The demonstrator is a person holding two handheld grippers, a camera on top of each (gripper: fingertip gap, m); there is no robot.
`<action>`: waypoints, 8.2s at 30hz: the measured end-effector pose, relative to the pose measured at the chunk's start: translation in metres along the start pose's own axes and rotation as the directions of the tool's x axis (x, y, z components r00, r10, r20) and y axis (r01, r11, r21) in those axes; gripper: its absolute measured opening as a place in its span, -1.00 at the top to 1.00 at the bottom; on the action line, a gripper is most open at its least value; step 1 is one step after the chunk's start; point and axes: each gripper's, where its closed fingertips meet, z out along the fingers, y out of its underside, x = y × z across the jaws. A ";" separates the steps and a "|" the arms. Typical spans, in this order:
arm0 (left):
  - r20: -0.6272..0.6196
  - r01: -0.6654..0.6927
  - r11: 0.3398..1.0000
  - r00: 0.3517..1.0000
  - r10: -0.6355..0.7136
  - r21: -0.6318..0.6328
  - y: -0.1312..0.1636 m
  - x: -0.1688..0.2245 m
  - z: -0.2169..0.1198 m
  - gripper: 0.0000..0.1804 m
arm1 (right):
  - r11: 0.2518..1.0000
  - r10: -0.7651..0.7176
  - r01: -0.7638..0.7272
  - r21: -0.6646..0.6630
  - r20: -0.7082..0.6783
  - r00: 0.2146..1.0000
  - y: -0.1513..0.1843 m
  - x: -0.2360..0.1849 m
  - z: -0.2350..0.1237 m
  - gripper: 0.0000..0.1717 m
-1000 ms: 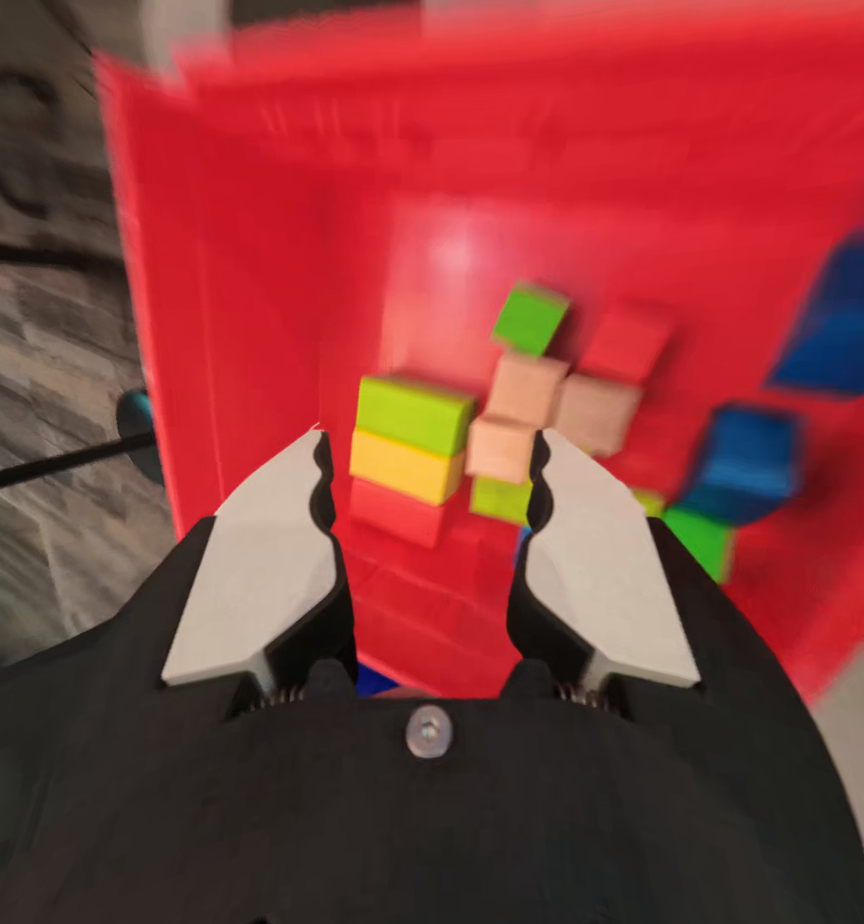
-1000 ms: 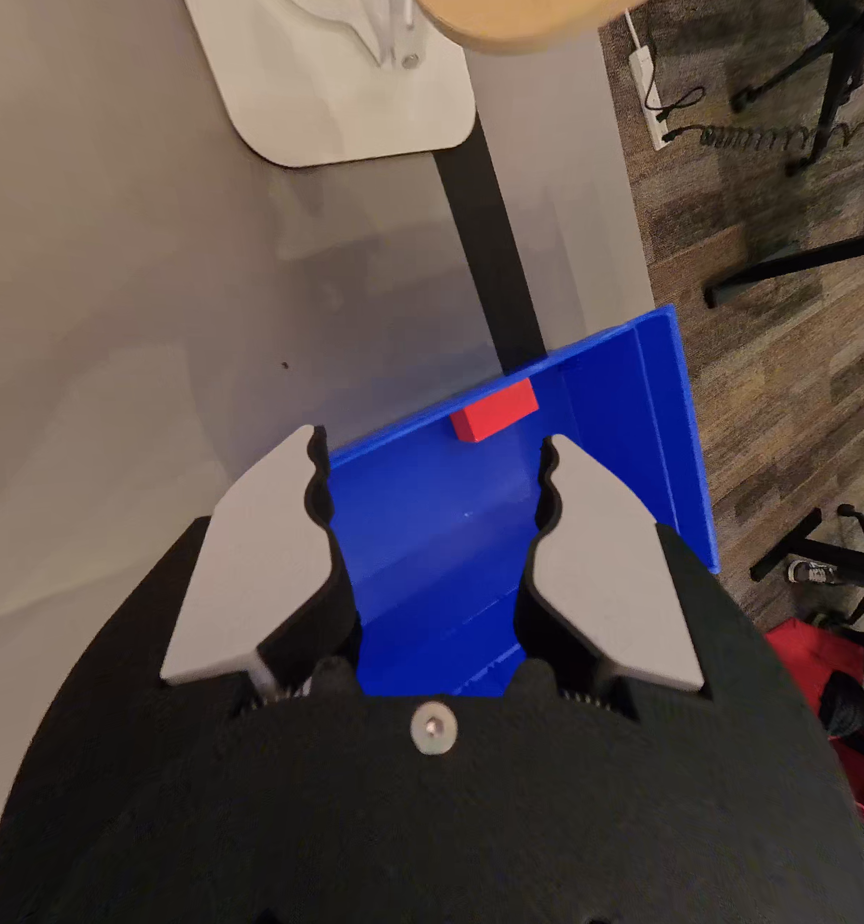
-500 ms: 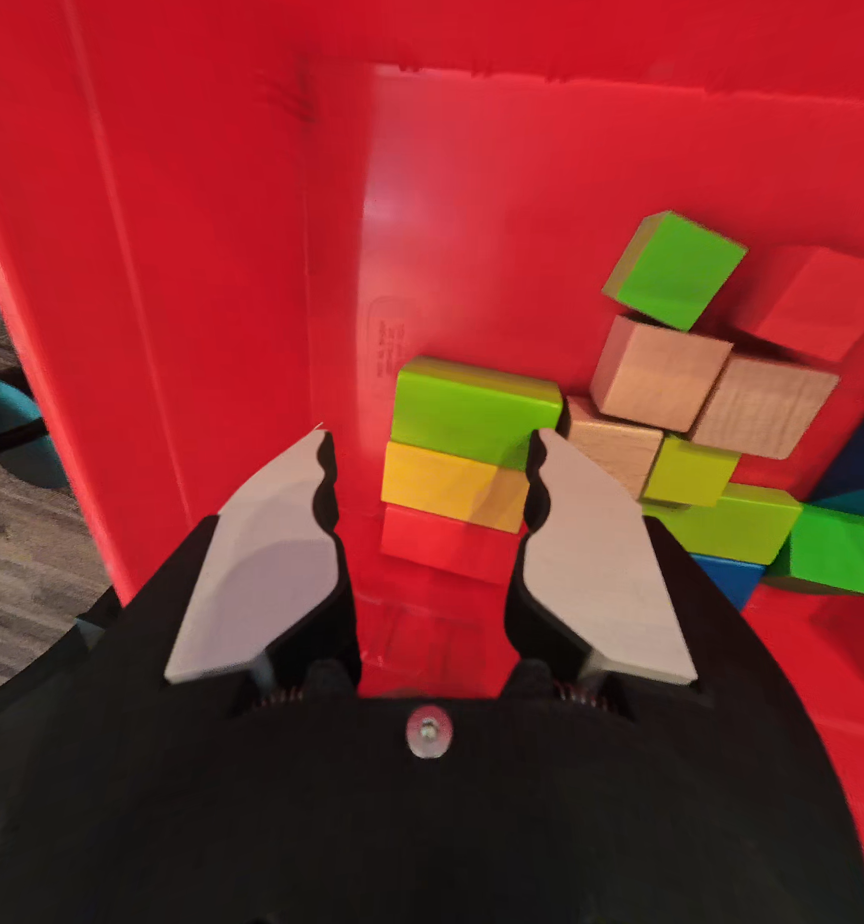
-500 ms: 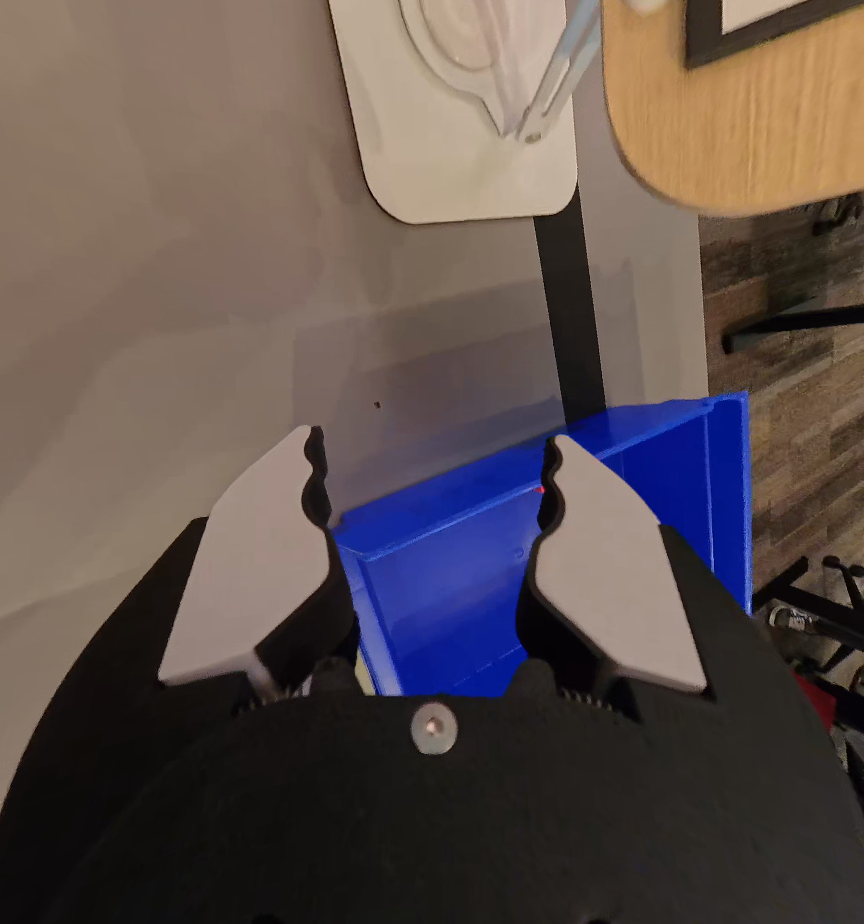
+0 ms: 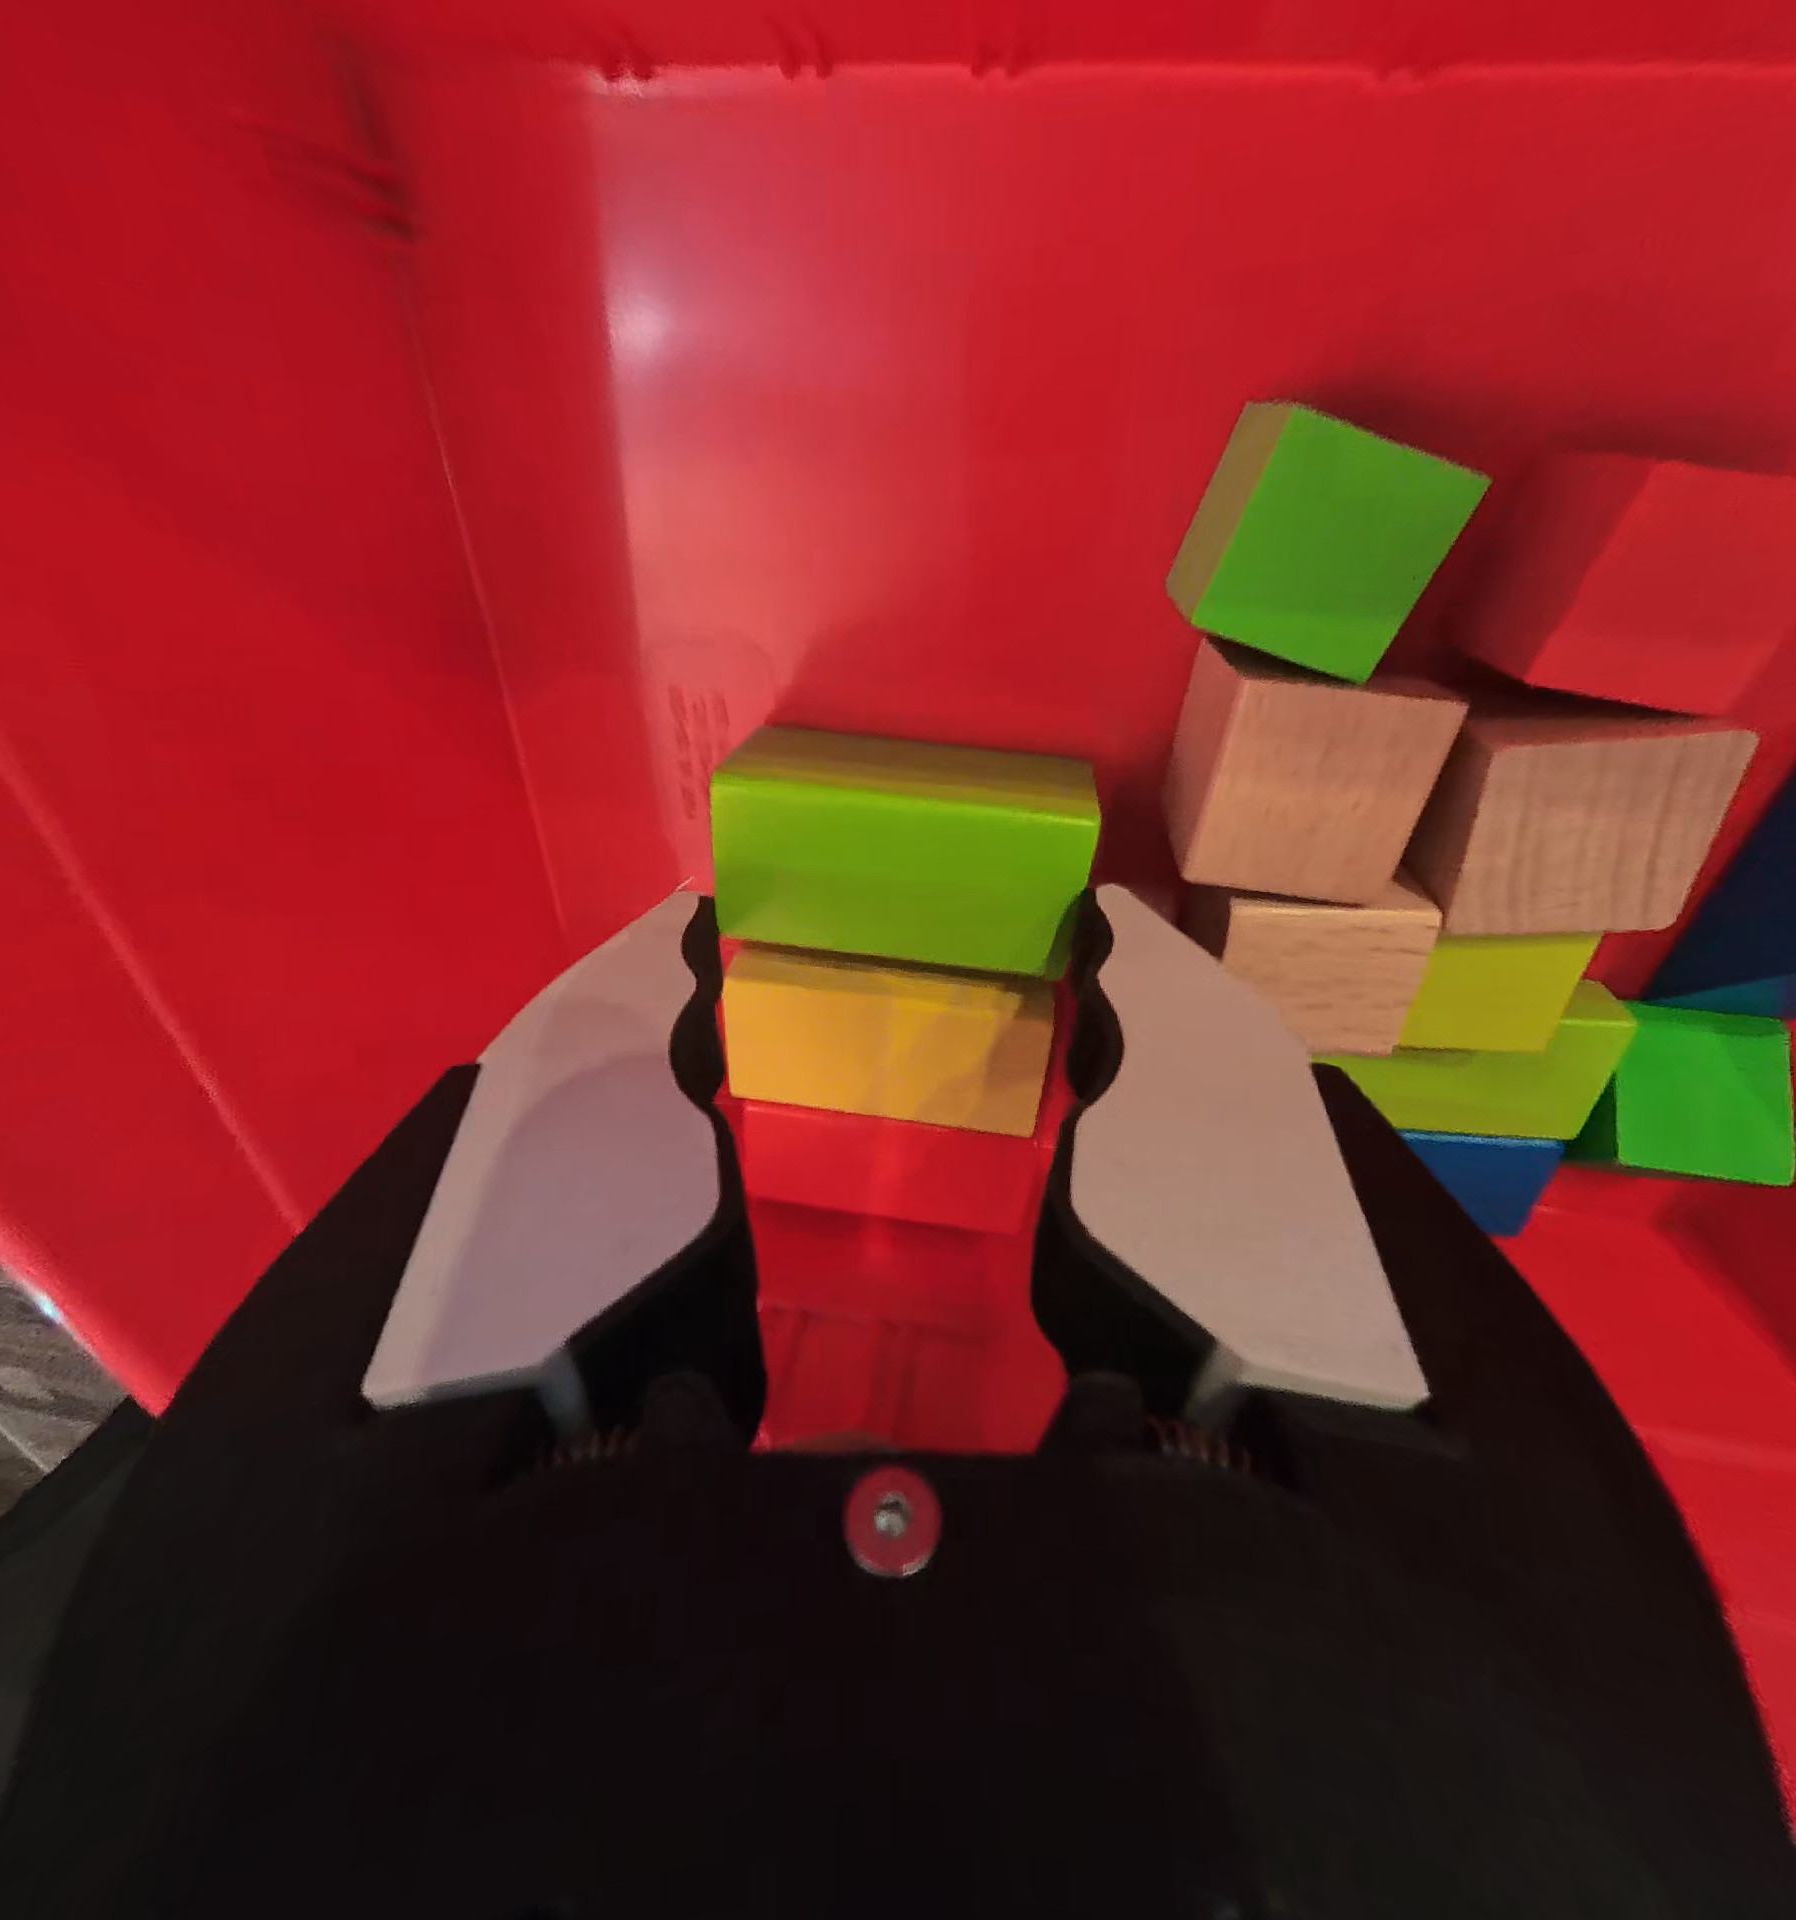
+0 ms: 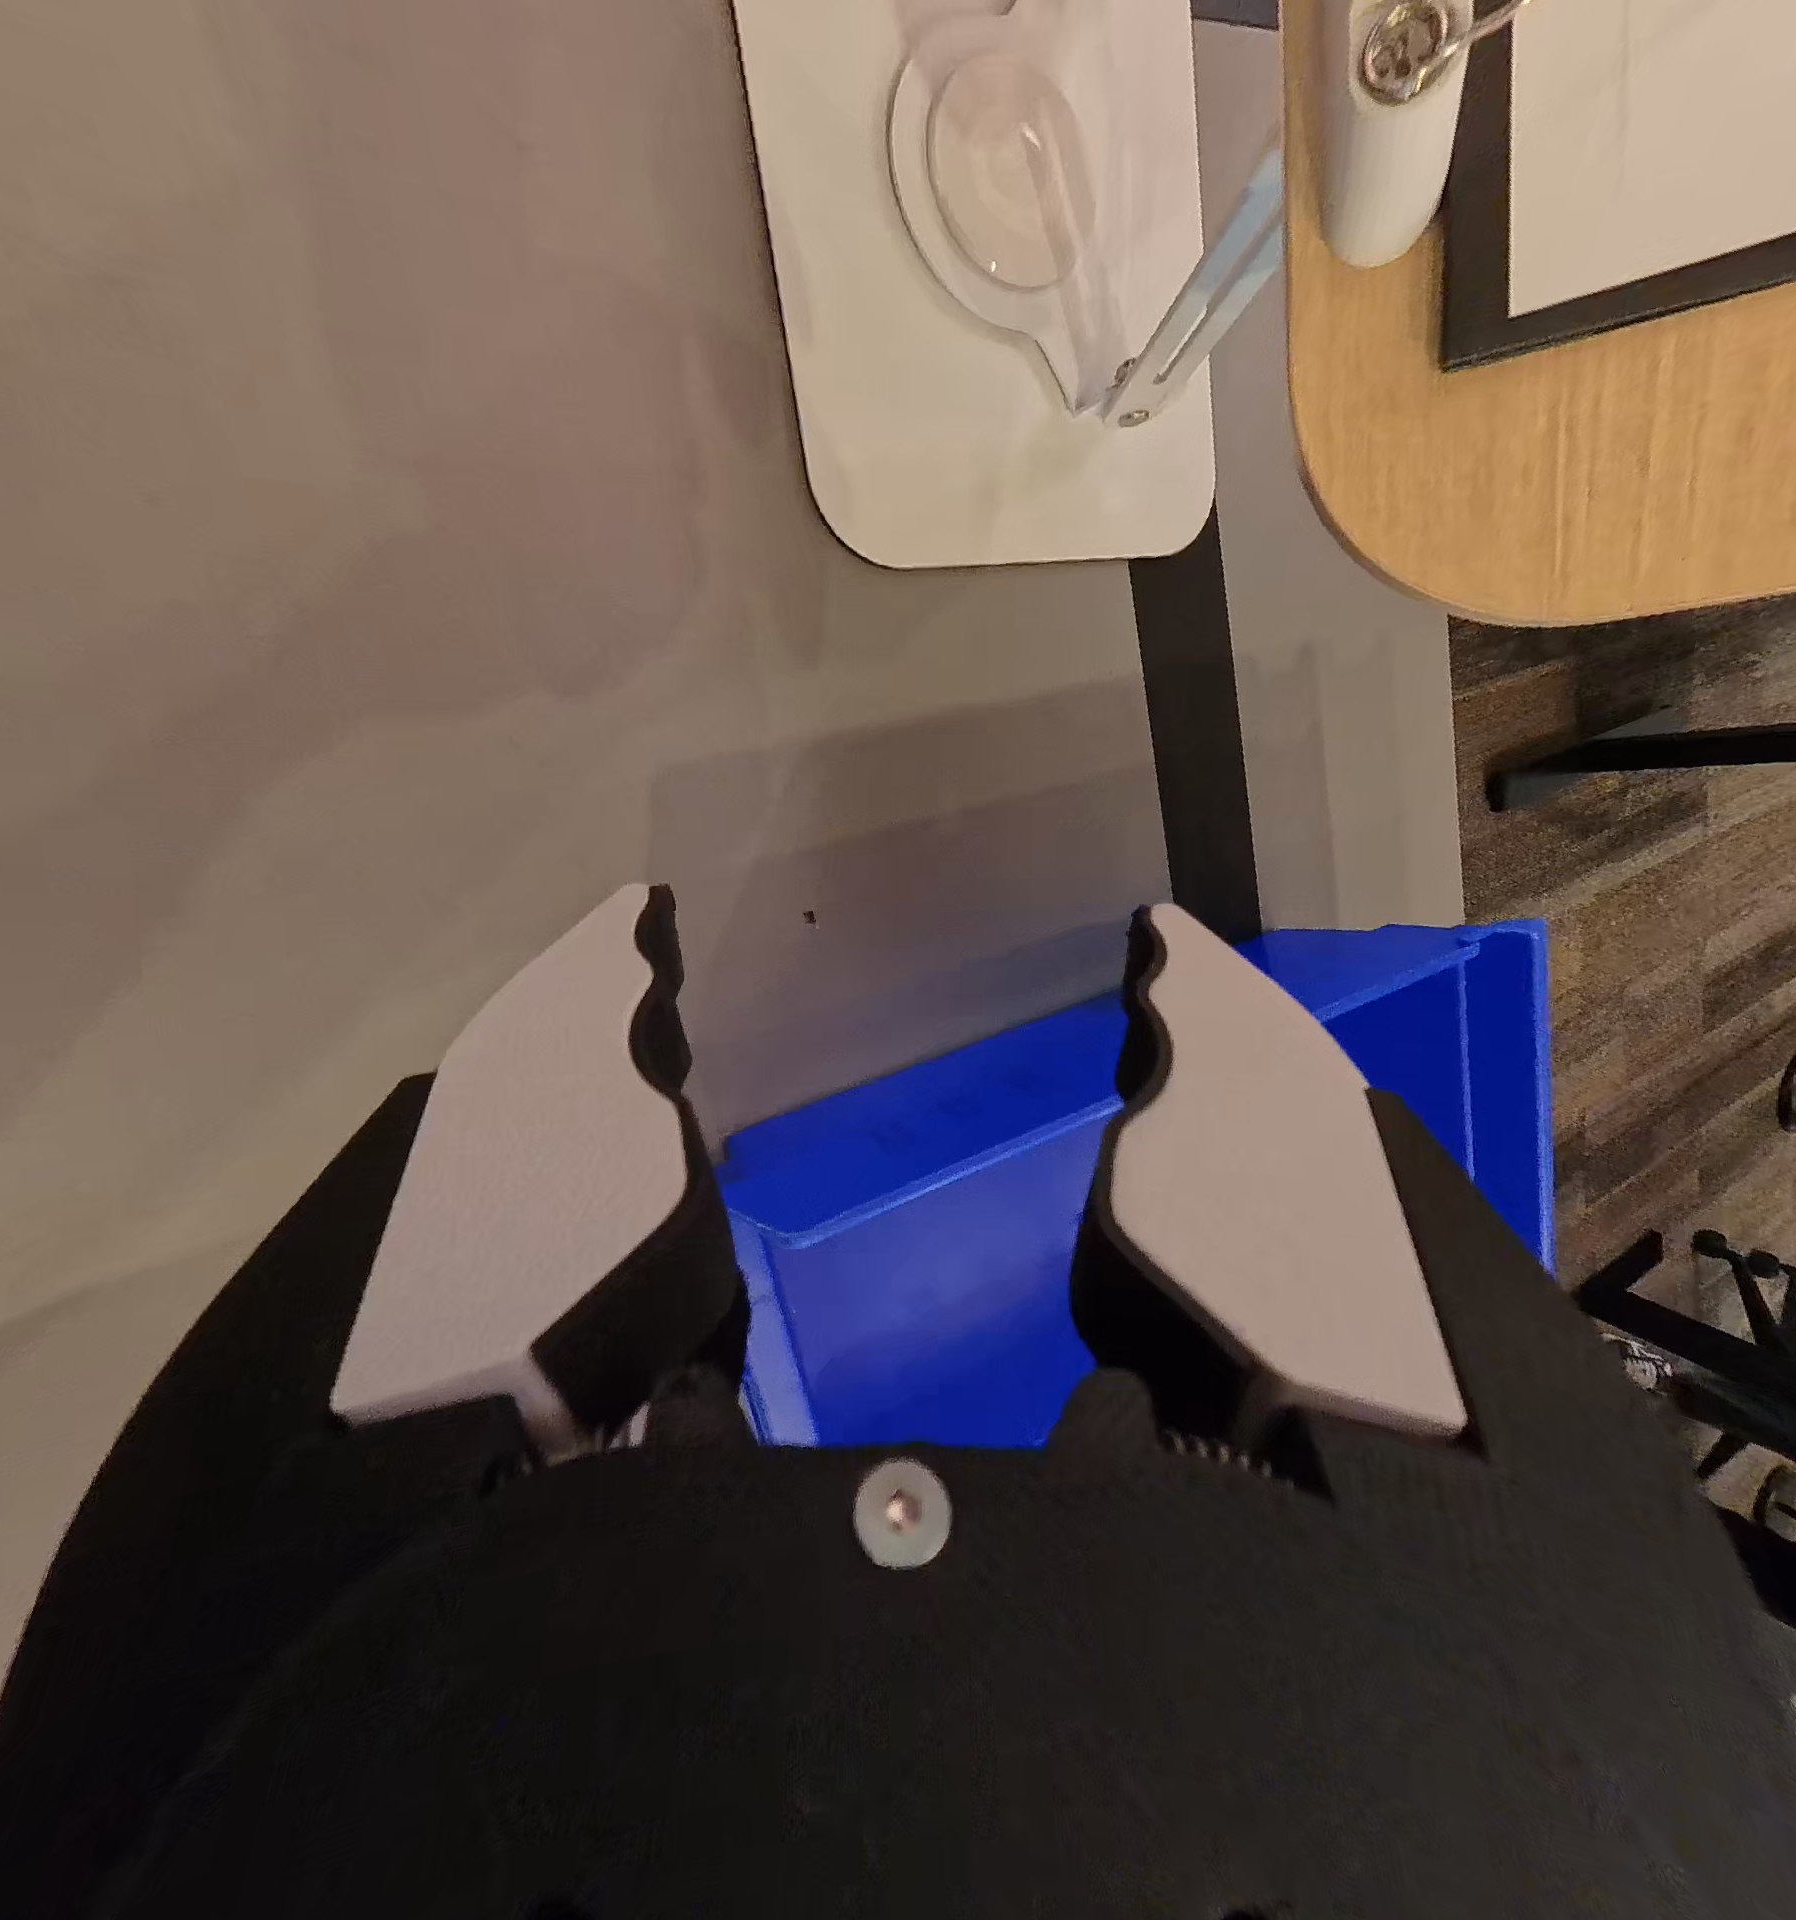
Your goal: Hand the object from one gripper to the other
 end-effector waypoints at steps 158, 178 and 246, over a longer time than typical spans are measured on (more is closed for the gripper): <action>0.244 -0.233 0.355 0.970 0.014 0.905 -0.293 0.196 -0.275 0.23 | 0.515 -0.042 -0.041 0.856 0.073 0.996 -0.271 -0.057 -0.070 0.09; 0.208 -0.230 0.244 0.972 0.114 0.942 -0.316 0.219 -0.300 0.25 | 0.368 -0.063 -0.125 0.922 0.158 0.985 -0.246 -0.059 -0.107 0.24; 0.193 -0.033 0.951 0.976 0.096 -0.308 0.050 0.019 -0.039 0.04 | 0.970 -0.067 0.060 -0.234 -0.023 0.997 0.092 0.076 -0.010 0.11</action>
